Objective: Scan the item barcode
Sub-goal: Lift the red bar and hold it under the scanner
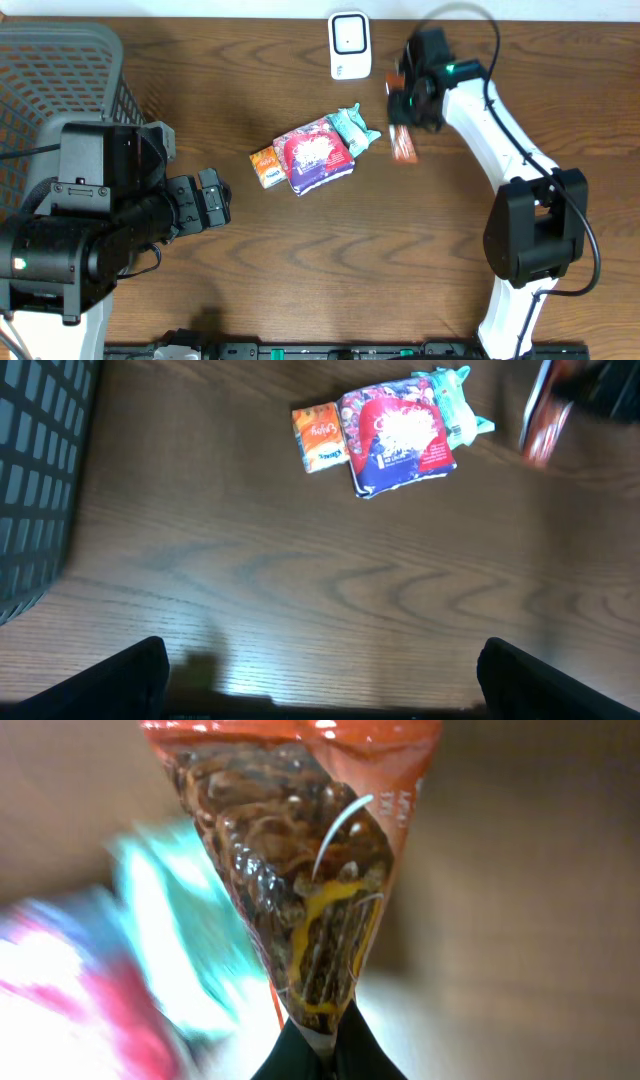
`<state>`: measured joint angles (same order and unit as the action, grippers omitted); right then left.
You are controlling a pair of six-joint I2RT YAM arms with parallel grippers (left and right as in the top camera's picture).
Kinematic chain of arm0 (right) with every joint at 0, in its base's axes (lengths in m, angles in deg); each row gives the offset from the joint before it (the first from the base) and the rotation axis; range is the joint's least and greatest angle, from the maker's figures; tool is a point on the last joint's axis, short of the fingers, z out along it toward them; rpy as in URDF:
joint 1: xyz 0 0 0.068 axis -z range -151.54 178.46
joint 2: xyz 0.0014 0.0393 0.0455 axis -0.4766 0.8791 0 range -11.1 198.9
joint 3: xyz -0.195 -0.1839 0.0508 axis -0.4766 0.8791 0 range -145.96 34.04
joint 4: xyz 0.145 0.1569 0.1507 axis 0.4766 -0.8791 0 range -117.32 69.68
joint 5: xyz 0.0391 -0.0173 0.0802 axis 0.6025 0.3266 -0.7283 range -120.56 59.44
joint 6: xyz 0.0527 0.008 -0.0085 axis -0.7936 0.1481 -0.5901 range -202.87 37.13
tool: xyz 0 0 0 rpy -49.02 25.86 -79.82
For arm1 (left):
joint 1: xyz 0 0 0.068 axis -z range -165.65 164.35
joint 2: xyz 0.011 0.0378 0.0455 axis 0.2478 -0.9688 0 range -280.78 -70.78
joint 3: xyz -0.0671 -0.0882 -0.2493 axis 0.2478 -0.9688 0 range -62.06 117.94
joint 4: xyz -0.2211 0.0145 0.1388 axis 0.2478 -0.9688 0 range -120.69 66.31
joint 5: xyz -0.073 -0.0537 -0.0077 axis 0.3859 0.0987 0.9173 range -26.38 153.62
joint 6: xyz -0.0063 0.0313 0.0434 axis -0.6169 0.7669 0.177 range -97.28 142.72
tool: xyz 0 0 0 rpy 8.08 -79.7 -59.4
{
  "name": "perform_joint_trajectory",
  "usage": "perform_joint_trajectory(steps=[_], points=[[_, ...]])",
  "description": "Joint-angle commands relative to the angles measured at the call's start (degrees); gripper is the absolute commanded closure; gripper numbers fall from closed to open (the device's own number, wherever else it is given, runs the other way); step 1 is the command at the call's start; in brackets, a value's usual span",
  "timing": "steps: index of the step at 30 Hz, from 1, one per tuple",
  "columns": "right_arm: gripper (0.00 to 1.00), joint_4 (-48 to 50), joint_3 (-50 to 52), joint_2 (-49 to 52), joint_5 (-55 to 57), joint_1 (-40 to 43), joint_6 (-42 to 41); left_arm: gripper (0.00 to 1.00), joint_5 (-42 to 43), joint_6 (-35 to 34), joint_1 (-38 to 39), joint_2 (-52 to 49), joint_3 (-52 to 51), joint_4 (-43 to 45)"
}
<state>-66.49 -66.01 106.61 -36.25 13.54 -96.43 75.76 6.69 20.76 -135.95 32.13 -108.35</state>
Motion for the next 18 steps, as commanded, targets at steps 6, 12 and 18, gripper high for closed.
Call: perform_joint_trajectory(steps=[6, 12, 18], points=[[0.99, 21.86, -1.29, -0.31, -1.40, -2.62, 0.66, 0.02, 0.68, 1.01, -0.24, -0.11, -0.02, -0.15], [0.99, 37.73, -1.29, 1.70, 1.20, -4.31, -4.33, 0.02, 0.68, 1.01, -0.24, -0.09, -0.02, -0.15], [0.99, 50.36, -1.29, 8.00, 6.23, -5.90, -9.40, 0.02, 0.68, 1.01, -0.24, -0.09, -0.02, -0.15]])
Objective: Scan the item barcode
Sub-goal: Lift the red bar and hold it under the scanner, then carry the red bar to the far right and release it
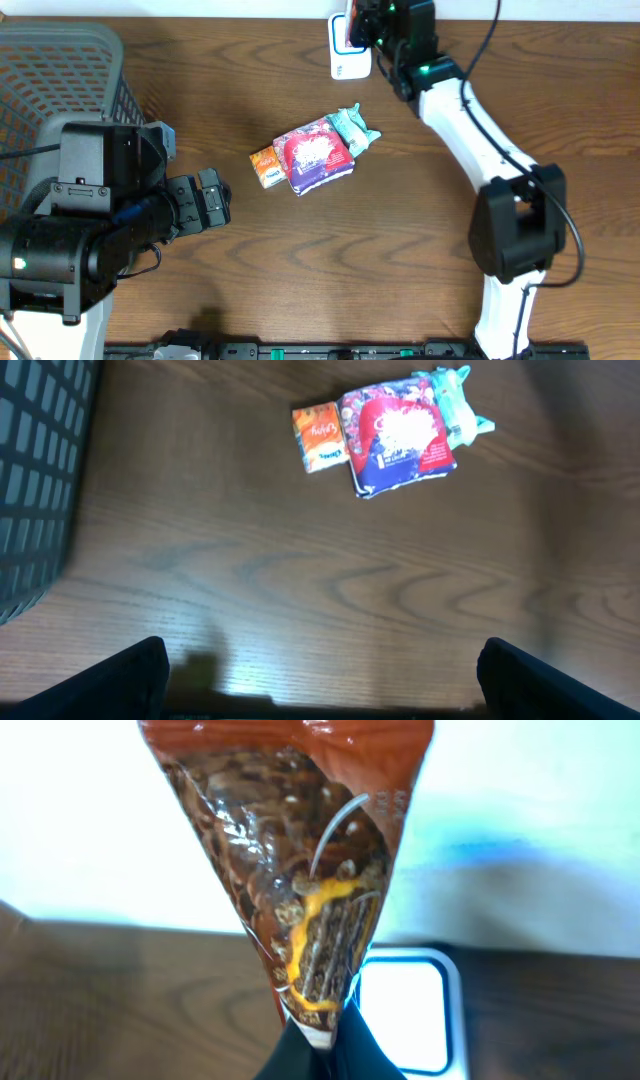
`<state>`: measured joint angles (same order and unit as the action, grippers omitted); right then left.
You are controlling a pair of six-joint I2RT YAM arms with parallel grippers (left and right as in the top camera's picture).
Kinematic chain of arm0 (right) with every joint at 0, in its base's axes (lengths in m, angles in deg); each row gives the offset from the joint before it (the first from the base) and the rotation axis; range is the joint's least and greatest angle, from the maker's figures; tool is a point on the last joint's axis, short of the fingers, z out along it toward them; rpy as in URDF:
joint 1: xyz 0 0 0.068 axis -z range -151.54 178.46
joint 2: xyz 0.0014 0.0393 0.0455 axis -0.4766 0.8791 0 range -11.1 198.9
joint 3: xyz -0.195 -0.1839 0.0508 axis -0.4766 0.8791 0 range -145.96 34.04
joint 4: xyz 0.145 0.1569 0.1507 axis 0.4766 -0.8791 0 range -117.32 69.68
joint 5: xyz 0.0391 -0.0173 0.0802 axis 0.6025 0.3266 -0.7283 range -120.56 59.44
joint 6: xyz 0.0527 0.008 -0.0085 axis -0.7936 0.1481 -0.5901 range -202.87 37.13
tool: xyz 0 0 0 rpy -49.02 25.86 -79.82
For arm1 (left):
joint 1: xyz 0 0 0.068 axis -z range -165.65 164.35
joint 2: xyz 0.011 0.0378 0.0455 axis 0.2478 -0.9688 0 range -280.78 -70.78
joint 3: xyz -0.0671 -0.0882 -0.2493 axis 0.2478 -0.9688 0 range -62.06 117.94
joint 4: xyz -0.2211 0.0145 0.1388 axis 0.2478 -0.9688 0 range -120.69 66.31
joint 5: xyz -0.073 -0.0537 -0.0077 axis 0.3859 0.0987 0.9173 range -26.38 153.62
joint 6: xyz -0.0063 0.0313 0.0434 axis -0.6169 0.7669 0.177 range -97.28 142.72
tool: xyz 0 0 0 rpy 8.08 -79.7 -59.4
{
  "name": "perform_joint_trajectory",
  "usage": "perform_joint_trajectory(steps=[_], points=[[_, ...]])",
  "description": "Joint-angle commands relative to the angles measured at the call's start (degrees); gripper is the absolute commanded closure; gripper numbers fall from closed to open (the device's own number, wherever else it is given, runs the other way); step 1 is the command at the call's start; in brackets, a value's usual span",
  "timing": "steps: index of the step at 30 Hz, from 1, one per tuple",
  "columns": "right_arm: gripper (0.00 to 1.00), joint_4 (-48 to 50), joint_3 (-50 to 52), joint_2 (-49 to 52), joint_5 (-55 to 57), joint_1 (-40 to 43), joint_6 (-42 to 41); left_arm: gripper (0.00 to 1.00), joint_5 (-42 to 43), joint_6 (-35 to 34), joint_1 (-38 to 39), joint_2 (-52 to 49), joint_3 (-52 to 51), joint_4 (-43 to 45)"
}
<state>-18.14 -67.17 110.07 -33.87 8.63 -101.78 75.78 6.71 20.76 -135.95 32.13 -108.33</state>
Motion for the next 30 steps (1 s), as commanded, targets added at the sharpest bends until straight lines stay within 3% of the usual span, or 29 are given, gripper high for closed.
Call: perform_joint_trajectory(steps=[1, 7, 16, 24, 30], points=[[0.99, 3.28, -0.13, 5.64, 4.50, -1.22, -4.66, 0.02, 0.66, 0.98, -0.24, -0.09, -0.02, -0.17], [0.99, 7.56, -0.15, 9.25, 6.05, -1.46, -4.83, 0.02, 0.66, 0.98, -0.24, -0.09, -0.02, -0.17], [0.99, 4.13, -0.17, 1.27, 6.54, 1.44, -3.43, 0.02, 0.68, 0.98, -0.24, -0.09, -0.02, -0.17], [0.99, -20.35, -0.15, -9.99, 23.89, 10.32, 7.37, 0.02, 0.66, 0.98, -0.24, -0.09, -0.02, -0.17], [0.99, -38.69, -0.15, -10.27, 31.71, 21.20, 18.29, 0.02, 0.66, 0.98, -0.24, -0.09, -0.02, -0.17]])
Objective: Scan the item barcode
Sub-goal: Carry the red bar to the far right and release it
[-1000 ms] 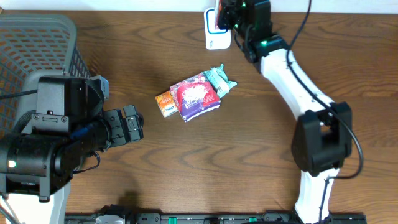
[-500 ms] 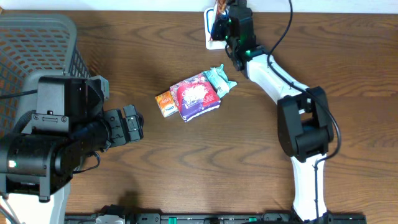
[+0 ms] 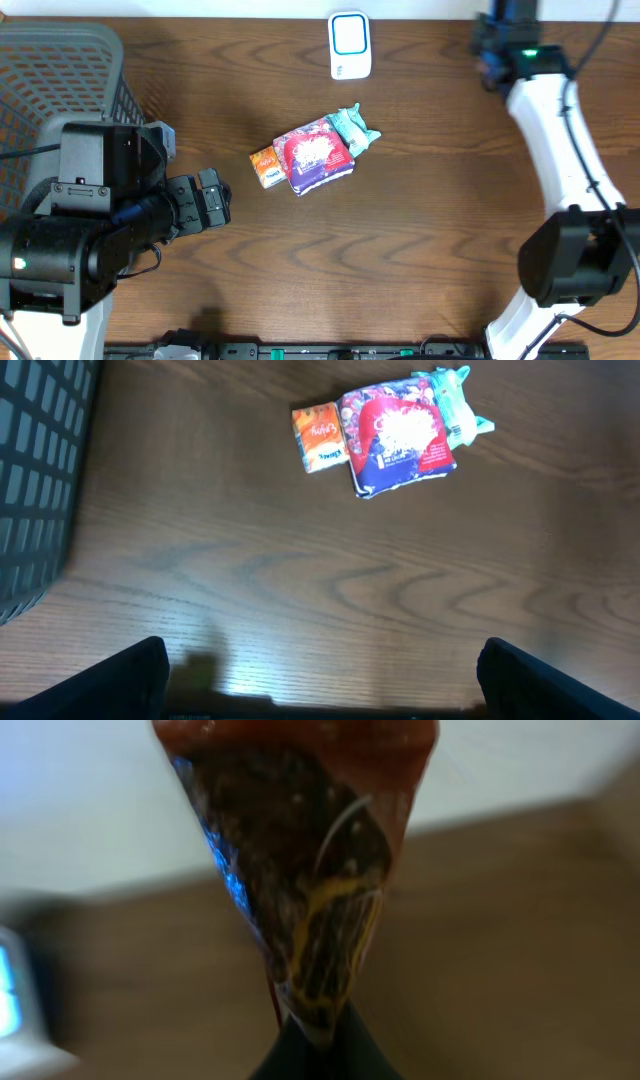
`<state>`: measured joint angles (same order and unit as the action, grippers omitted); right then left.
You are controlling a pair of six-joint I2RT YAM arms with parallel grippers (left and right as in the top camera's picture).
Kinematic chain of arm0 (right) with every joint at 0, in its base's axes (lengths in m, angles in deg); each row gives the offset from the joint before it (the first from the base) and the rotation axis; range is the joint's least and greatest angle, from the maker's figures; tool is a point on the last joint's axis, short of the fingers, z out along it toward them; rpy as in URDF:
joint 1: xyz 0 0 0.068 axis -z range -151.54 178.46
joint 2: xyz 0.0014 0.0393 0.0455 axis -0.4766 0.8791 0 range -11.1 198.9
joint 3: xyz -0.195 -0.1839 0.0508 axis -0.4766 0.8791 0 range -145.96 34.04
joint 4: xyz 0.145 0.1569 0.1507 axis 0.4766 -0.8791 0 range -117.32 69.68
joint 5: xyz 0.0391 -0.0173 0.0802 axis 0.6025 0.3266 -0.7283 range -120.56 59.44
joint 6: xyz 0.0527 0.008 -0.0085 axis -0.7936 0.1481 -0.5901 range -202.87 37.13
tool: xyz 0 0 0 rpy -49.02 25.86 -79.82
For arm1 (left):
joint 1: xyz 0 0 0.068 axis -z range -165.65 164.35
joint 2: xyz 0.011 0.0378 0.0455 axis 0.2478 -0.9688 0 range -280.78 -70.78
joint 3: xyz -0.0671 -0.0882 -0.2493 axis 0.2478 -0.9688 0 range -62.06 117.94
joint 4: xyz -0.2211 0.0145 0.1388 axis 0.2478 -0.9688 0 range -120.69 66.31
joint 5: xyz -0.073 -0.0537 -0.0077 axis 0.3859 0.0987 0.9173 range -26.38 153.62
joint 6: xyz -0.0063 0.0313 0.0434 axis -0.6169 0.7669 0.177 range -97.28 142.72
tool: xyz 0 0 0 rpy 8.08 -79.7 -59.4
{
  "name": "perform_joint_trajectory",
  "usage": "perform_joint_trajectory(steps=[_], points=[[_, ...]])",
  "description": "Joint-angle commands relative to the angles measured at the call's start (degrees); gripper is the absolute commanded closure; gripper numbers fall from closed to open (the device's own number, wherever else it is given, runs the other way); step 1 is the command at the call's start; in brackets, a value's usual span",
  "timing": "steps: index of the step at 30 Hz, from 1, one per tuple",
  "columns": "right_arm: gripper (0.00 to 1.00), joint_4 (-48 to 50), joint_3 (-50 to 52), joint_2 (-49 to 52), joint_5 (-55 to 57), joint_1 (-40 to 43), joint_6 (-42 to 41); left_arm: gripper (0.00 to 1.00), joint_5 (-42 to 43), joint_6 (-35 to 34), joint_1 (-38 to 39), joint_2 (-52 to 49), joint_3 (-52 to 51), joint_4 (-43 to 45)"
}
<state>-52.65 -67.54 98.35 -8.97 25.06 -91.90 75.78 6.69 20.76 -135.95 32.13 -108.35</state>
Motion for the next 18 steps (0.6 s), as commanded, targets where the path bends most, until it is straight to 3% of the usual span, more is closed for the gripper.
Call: perform_joint_trajectory(steps=[1, 7, 8, 9, 10, 11, 18], points=[[0.99, -6.12, 0.22, 1.95, 6.82, 6.86, 8.96, 0.02, 0.66, 1.01, -0.24, -0.09, -0.02, -0.15], [0.97, -10.38, 0.22, 5.40, 7.56, 17.00, 12.61, 0.02, 0.68, 1.01, -0.24, -0.09, -0.02, -0.17], [0.86, -10.71, 0.22, 6.10, 8.63, 18.56, 12.81, 0.02, 0.66, 1.01, -0.24, -0.09, -0.02, -0.15], [0.55, -10.99, 0.22, 6.71, 9.40, 19.76, 12.76, 0.02, 0.66, 1.01, -0.24, -0.09, -0.02, -0.15], [0.15, -11.54, 0.22, 7.15, 9.60, 20.96, 12.76, 0.02, 0.66, 1.01, -0.24, -0.09, -0.02, -0.15], [0.01, -12.04, 0.22, 7.43, 9.60, 21.81, 12.76, 0.02, 0.66, 1.01, -0.24, -0.09, -0.02, -0.15], [0.01, -12.79, 0.22, 5.77, 6.01, 21.92, 8.76, 0.02, 0.66, 1.01, -0.24, -0.09, -0.02, -0.15]])
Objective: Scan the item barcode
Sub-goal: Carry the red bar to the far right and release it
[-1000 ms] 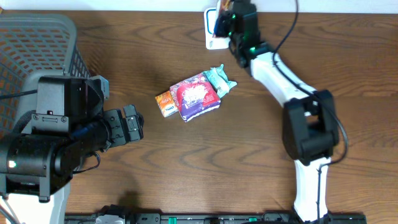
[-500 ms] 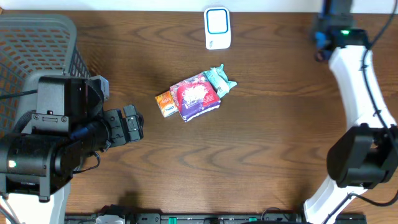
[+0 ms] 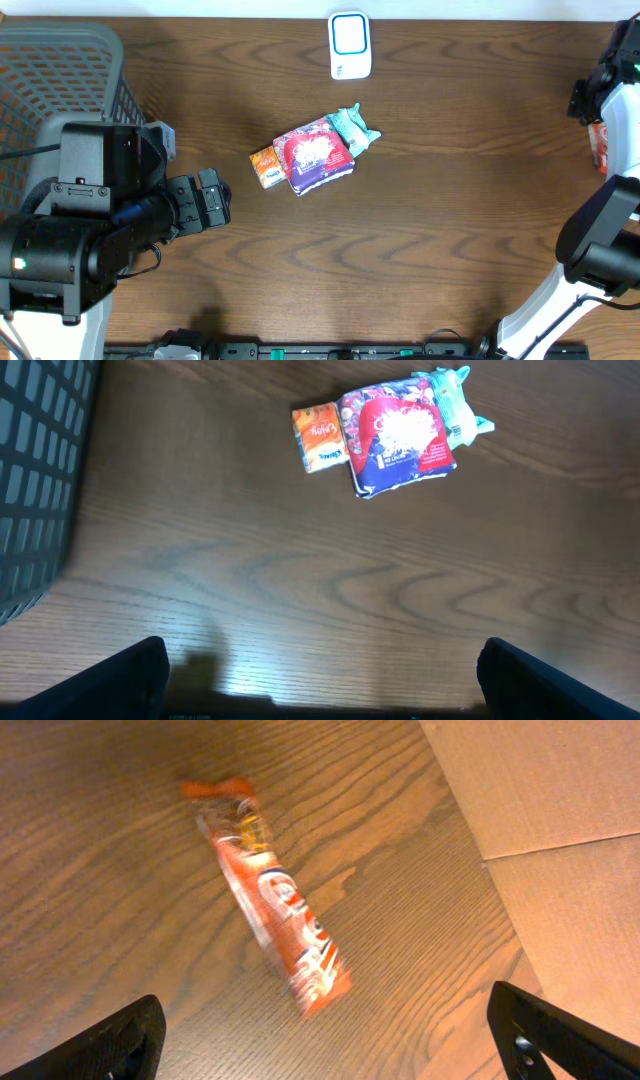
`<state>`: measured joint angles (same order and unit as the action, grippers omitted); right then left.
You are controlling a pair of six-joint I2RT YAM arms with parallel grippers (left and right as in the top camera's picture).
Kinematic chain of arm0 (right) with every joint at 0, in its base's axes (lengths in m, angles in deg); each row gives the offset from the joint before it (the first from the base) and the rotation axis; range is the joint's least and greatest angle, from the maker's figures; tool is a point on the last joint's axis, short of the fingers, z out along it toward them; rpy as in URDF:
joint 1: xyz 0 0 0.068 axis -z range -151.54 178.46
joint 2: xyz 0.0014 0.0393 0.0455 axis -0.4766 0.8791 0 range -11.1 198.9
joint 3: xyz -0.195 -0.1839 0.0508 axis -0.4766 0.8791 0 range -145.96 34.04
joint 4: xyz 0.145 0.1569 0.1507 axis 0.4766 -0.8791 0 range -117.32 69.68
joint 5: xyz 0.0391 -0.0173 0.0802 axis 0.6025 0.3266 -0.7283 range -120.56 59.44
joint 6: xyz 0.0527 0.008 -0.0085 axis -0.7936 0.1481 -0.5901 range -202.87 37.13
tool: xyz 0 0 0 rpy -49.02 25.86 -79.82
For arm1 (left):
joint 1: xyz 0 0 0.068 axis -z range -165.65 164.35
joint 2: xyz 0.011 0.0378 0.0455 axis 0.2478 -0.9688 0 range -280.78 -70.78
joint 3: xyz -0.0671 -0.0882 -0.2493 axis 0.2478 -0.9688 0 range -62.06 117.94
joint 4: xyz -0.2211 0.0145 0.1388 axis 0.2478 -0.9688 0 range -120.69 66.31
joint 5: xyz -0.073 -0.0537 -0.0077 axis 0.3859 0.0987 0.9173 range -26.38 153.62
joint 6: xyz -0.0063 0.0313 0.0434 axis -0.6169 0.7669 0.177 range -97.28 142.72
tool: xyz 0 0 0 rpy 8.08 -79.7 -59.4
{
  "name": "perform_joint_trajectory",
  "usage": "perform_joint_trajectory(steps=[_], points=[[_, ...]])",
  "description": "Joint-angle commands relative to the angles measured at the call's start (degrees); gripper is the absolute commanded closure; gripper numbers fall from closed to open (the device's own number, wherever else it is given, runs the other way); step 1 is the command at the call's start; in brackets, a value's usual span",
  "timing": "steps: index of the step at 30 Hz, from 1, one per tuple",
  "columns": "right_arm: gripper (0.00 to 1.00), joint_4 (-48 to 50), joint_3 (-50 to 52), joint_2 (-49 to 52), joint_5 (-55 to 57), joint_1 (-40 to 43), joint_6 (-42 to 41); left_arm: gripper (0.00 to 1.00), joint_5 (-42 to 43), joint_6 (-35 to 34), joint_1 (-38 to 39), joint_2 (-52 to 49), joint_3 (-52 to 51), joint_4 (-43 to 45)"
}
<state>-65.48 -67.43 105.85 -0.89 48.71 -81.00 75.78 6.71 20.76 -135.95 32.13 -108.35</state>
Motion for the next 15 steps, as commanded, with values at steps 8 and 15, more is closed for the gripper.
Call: perform_joint_trajectory(steps=[8, 15], points=[[0.01, -3.15, 0.11, -5.88, -42.51, -8.35, -2.03, 0.02, 0.66, 0.98, -0.24, -0.09, -0.02, -0.17], [0.01, -12.90, 0.11, -6.03, -56.63, -11.76, -2.01, 0.02, 0.66, 0.98, -0.24, -0.09, -0.02, -0.15]])
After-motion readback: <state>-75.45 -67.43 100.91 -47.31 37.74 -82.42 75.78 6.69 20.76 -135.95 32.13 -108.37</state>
